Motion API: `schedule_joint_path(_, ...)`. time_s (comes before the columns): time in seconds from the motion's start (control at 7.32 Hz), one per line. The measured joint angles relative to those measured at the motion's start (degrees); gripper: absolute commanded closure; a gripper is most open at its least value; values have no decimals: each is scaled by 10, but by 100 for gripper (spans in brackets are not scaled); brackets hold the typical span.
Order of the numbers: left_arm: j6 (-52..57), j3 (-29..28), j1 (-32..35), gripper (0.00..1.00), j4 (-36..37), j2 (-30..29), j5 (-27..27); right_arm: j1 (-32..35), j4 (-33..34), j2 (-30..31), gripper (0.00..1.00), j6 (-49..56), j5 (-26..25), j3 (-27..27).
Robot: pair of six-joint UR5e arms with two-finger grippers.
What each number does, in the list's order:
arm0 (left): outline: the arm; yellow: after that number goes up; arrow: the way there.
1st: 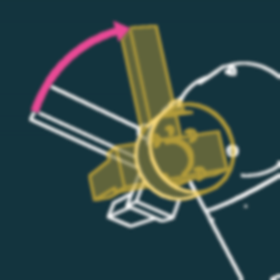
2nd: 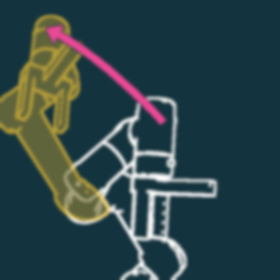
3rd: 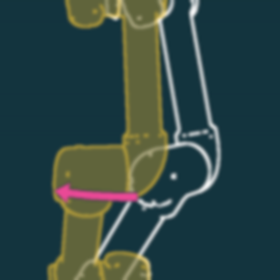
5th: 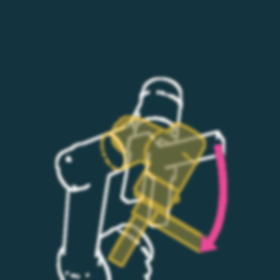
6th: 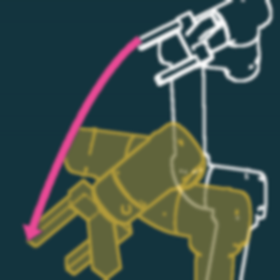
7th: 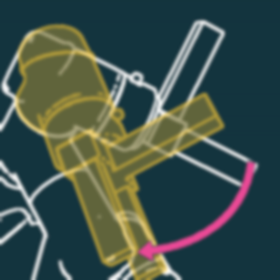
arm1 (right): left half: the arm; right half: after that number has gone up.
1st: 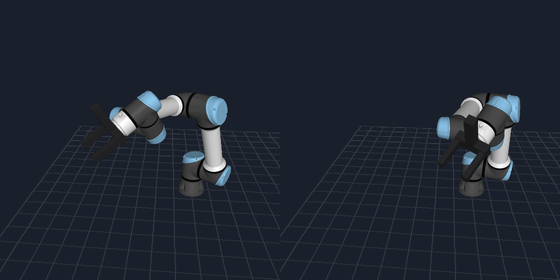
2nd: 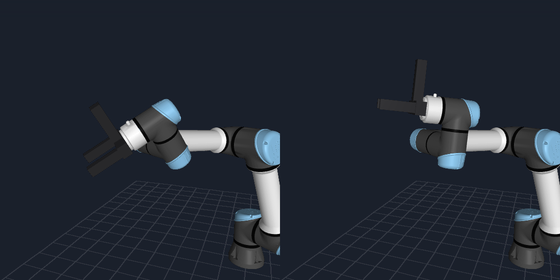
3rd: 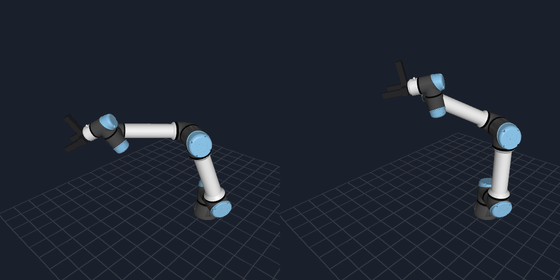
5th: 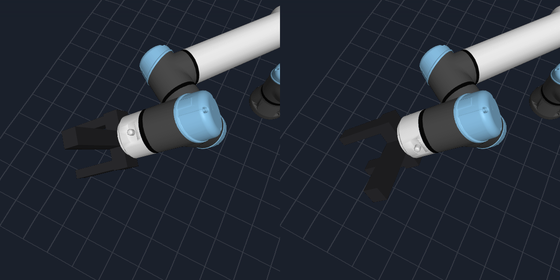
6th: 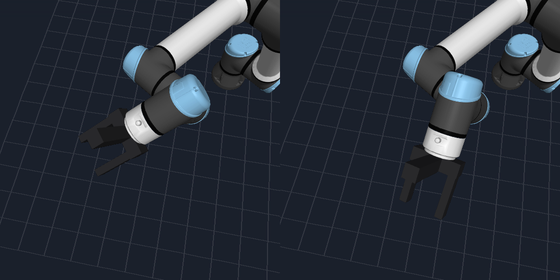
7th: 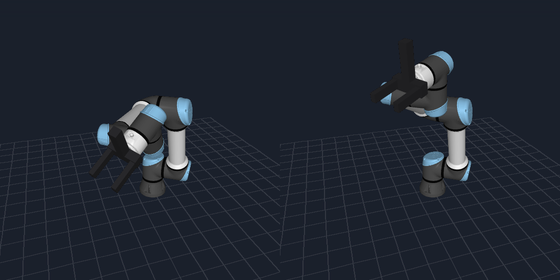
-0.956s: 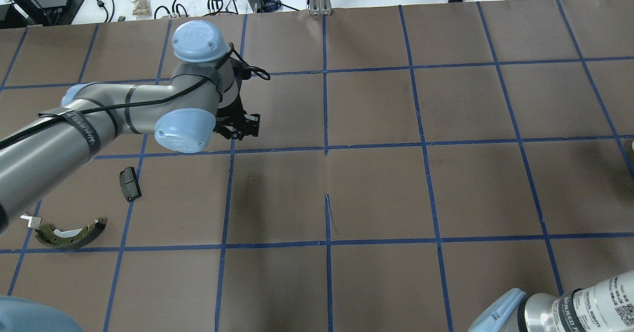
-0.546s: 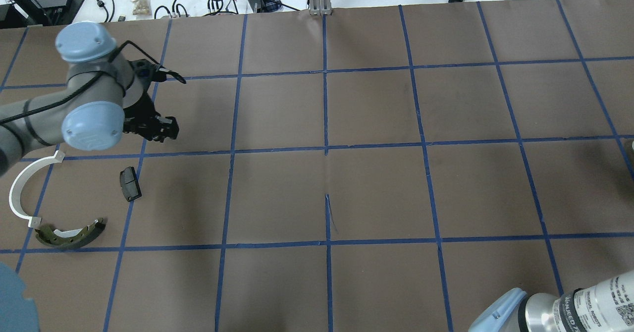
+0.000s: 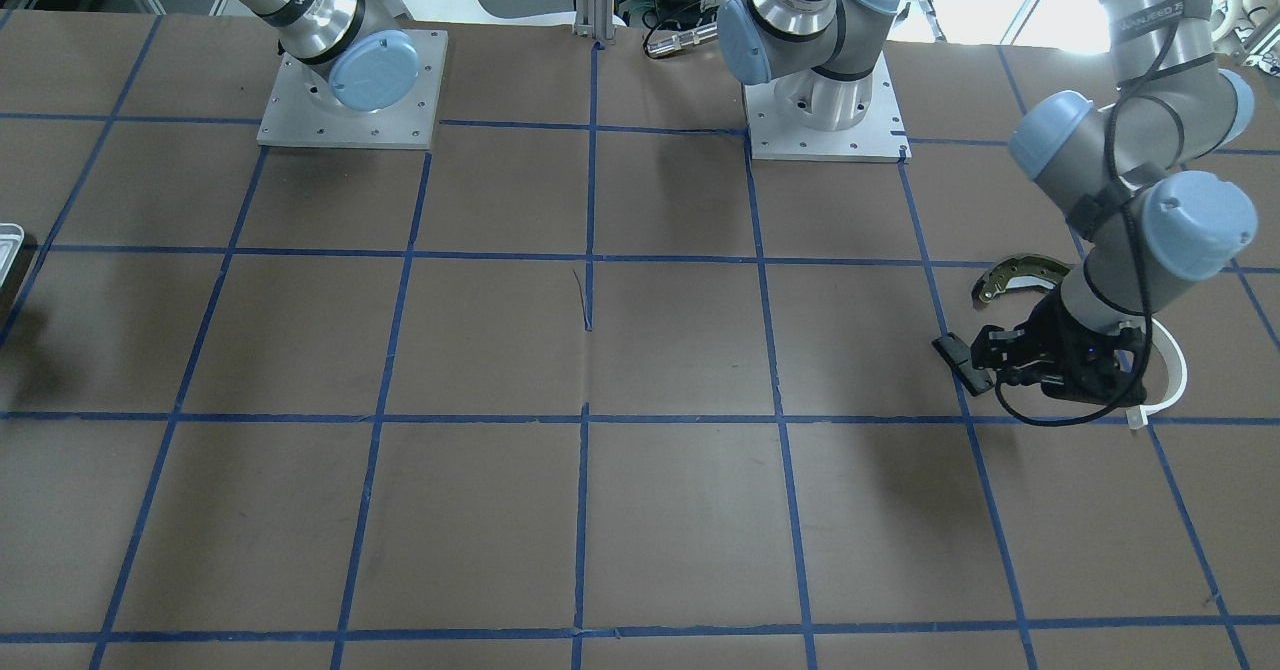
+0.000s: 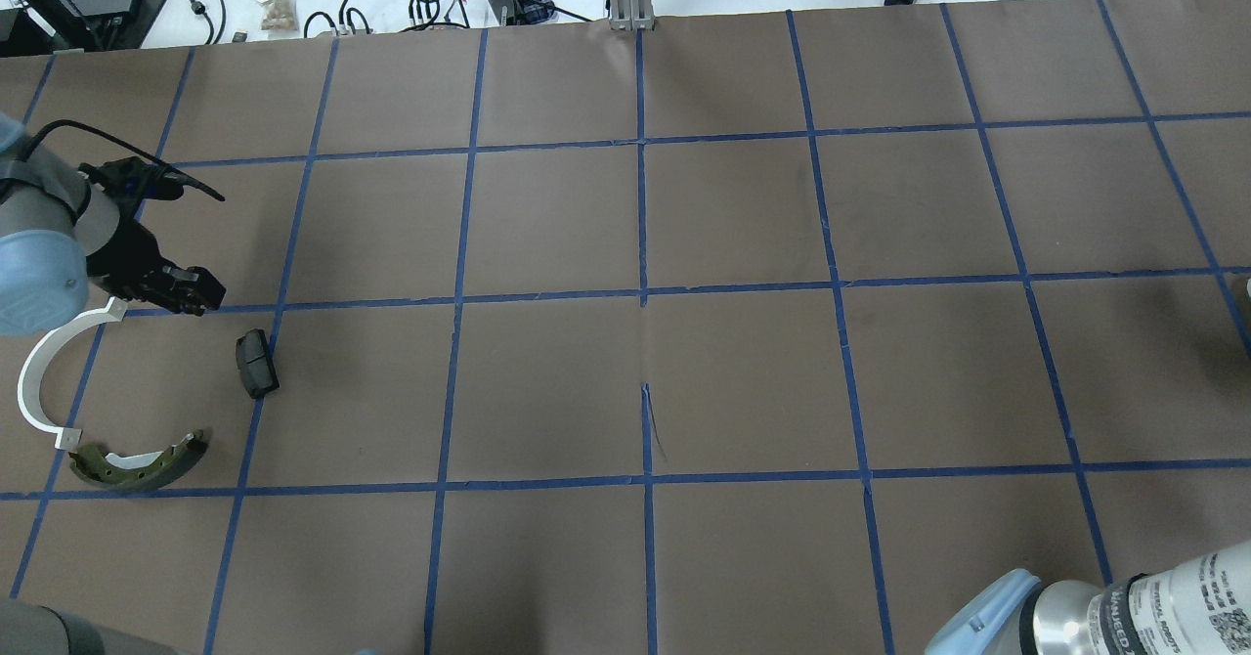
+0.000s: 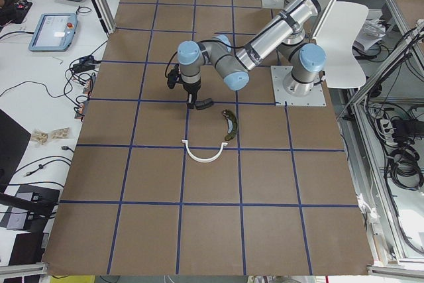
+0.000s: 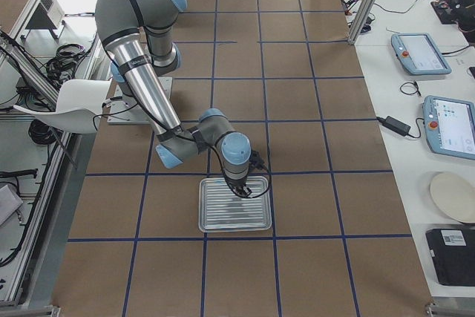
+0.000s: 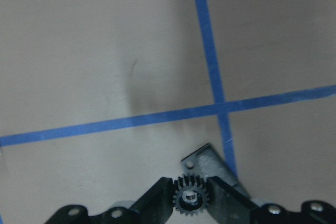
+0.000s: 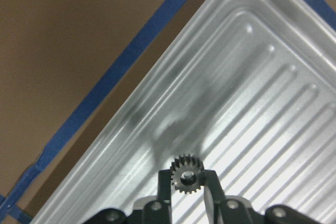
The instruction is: Place bearing gear from tray to pile
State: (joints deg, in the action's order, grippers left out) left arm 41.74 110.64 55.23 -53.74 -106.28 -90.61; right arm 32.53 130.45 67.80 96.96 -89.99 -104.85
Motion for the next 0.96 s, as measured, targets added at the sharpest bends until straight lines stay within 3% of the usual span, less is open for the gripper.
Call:
schedule_joint_path(0.14,12,3,-22,100,4,-5,3,5,-42,36,94,-35,23,-3)
schedule_joint_path(0.27,15,5,-31,85,4,-12,4,21,-85,73,93,-74,40,-5)
schedule_joint_path(0.41,15,5,-34,29,5,-23,4,51,-130,111,93,-116,47,-6)
schedule_joint_path(0.55,16,4,-36,5,13,-33,2,91,-185,149,93,-190,49,-7)
schedule_joint_path(0.68,15,3,-36,0,27,-38,-1,141,-229,183,93,-283,51,-7)
schedule_joint_path(0.96,-4,-6,-13,0,20,-20,-7,265,-262,223,93,-474,51,-10)
